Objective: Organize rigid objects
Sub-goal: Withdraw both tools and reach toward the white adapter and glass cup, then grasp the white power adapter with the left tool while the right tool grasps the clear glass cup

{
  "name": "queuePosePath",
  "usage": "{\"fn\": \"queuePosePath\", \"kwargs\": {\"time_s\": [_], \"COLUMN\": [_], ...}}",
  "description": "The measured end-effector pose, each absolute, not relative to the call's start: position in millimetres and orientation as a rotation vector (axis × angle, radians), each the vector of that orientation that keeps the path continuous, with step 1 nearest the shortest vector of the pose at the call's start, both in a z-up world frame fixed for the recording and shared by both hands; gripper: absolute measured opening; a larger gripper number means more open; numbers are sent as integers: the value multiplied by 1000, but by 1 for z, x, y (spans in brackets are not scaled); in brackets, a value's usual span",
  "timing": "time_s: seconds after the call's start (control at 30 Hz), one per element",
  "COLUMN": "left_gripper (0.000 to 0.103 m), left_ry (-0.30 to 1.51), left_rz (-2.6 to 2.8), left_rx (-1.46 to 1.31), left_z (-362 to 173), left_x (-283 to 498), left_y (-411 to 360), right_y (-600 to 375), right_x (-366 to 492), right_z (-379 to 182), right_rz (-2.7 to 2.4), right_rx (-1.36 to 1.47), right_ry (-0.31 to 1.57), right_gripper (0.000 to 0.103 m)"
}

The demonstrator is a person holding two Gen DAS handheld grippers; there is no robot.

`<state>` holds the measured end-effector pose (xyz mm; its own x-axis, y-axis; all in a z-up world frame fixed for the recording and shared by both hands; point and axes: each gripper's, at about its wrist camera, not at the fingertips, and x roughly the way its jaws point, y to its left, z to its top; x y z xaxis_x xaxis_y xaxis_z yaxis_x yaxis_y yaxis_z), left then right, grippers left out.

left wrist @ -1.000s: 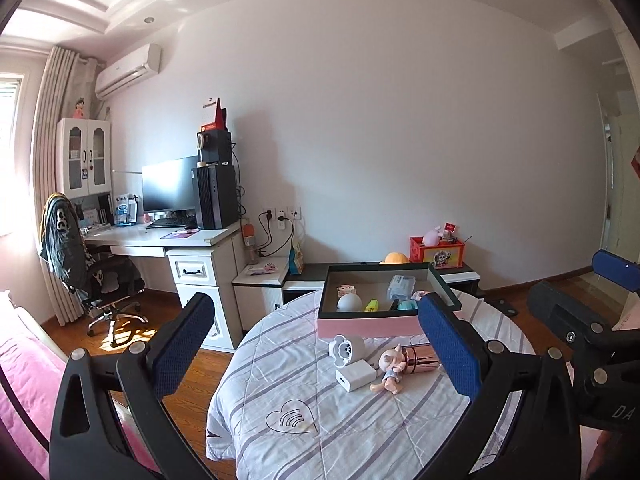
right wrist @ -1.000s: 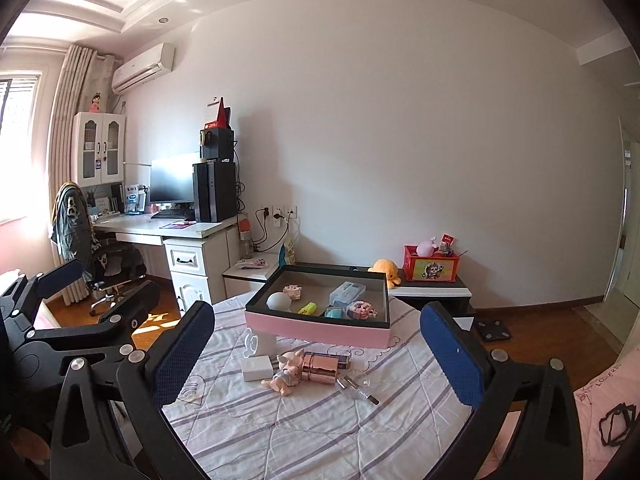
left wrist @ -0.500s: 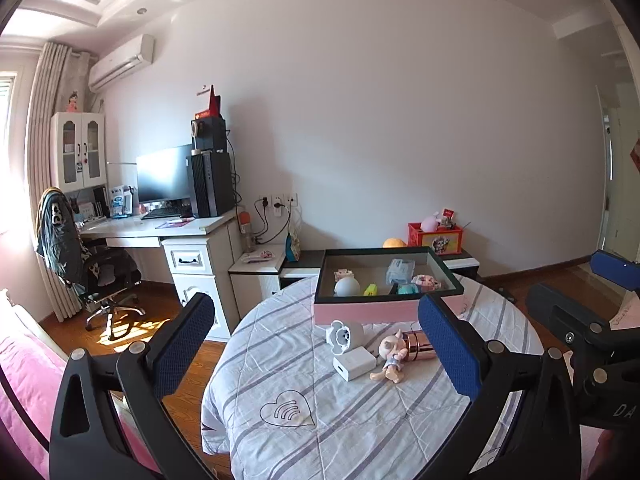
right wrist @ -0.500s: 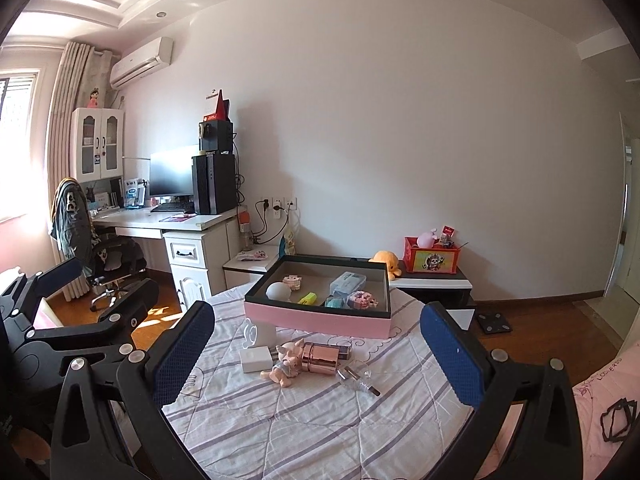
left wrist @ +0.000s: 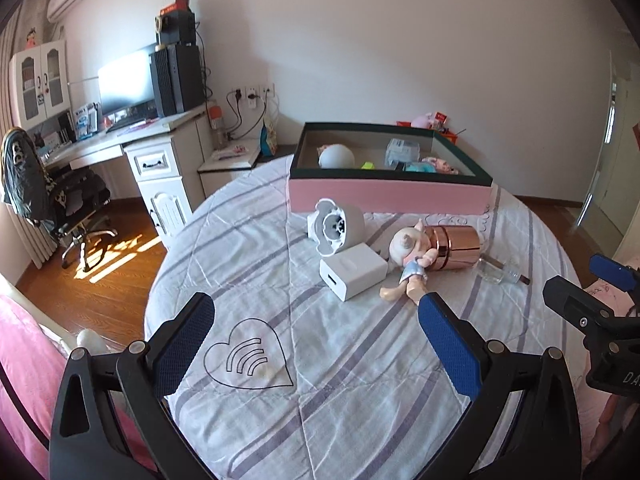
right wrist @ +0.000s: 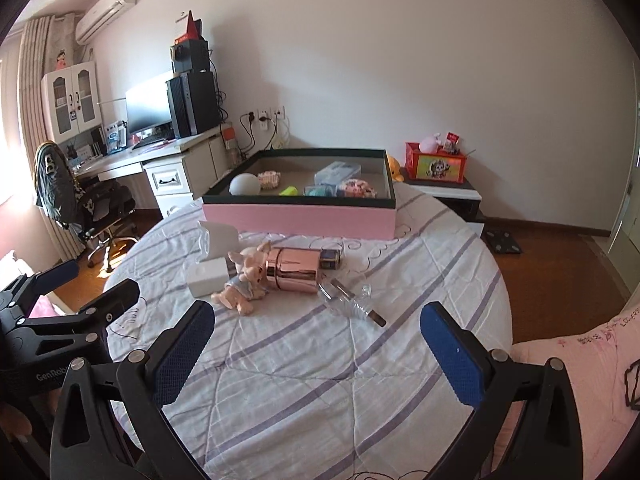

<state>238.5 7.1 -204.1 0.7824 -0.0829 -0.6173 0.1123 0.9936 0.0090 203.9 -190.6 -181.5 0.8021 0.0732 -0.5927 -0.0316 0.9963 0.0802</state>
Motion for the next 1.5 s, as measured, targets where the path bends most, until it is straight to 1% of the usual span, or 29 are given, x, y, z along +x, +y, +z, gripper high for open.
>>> {"fn": "queuePosePath", "kwargs": {"time_s": [0.23, 0.63, 0.67, 0.7, 0.73, 0.8, 0.97, 1.0, 1.03, 1.07, 1.13, 1.17, 1.2, 1.23, 1.37, 1.5], "left_gripper": [103, 103, 101, 94, 81, 64, 64, 64, 64, 64, 64, 64, 64, 64, 64, 64], "left_ry": [808, 925, 923, 916, 905, 888, 879, 877, 875, 873, 873, 869, 865, 855, 805, 752], "left_rz": [-129, -127, -138, -154, -169, -170, -181, -179, -178, -178, -181, -183, -187, -191, -203, -224], "left_rx": [38, 48, 44, 40, 39, 51, 48, 48, 49, 47, 43, 39, 36, 30, 22, 32], "left_z": [-239, -267, -267, -266, -265, -262, -259, -259, -259, -259, -257, -256, -254, -251, -238, -221], "left_x": [294, 353, 352, 351, 349, 344, 333, 330, 327, 323, 318, 315, 312, 308, 292, 278], "left_y": [-10, -30, -30, -31, -31, -31, -25, -24, -23, -22, -22, -22, -22, -21, -23, -29], "right_y": [-211, -233, -232, -232, -231, -228, -220, -219, -218, -216, -214, -213, -213, -214, -217, -210], "right_x": [237, 274, 278, 281, 285, 294, 313, 314, 315, 315, 316, 315, 313, 310, 294, 271], "right_z": [-211, -232, -233, -234, -235, -239, -250, -250, -250, -250, -250, -250, -249, -248, -241, -223], "right_rz": [36, 14, 18, 18, 21, 34, 72, 84, 96, 101, 114, 120, 129, 136, 141, 164], "right_rx": [93, 109, 103, 95, 89, 69, 25, 20, 17, 9, -9, -16, -14, -5, 53, 85], "right_ry": [714, 787, 794, 805, 814, 842, 902, 898, 897, 896, 890, 885, 877, 866, 818, 743], "right_gripper": [103, 103, 103, 103, 103, 103, 103, 101, 93, 89, 72, 69, 58, 53, 53, 53]}}
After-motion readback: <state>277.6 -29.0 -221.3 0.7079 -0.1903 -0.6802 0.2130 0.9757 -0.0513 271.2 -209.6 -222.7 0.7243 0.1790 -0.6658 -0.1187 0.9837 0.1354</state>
